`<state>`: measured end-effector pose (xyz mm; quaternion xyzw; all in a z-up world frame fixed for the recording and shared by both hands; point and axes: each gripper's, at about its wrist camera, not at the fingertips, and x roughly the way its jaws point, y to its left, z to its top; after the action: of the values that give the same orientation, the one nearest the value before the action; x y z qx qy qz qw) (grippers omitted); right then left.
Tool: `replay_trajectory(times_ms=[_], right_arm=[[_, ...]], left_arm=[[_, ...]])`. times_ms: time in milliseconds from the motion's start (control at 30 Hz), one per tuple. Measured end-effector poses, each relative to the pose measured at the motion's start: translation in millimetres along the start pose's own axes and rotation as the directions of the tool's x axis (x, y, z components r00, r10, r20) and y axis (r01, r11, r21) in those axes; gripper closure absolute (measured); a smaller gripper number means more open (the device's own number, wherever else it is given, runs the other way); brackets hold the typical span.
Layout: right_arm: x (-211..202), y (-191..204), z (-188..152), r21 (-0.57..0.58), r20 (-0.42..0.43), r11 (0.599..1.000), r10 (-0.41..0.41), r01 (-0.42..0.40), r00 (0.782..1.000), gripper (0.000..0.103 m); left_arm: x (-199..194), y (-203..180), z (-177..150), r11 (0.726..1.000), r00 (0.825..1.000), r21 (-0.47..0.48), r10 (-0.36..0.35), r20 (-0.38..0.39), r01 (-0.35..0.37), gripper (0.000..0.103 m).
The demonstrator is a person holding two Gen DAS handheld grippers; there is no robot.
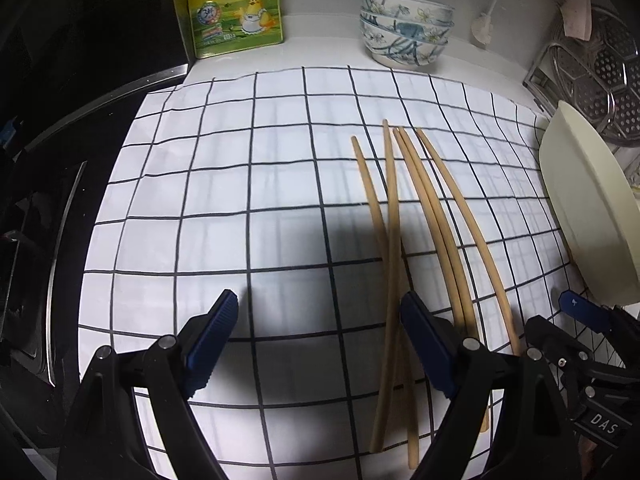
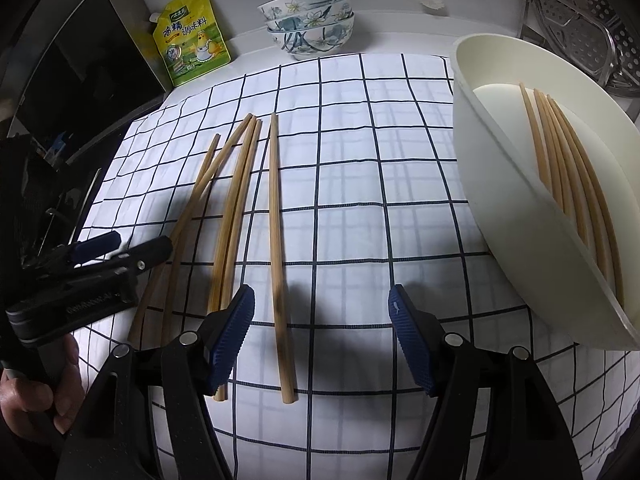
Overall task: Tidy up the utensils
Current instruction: 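Position both open tools over the chopsticks, aligning with single sticks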
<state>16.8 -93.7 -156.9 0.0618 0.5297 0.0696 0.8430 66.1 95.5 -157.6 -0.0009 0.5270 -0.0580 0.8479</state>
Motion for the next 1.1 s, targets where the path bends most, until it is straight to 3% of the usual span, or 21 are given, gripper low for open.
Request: replay_trajectory(times_ms=[533, 1100], right_arm=[[5.2, 12.5, 4.3, -0.027, 0.000, 0.999, 0.020, -0.020, 1.000, 0.037], [13.4, 9.1, 5.2, -0.037, -0.002, 0.999, -0.035, 0.035, 0.999, 0.037]], left_arm=[[8.3, -1.1, -0.6, 1.000, 1.000, 0.015, 0.010, -0.012, -0.010, 0.021], [12.1, -15.7, 0.5, 0.999, 1.000, 0.037, -0.017, -0.020, 0.018, 0.021]])
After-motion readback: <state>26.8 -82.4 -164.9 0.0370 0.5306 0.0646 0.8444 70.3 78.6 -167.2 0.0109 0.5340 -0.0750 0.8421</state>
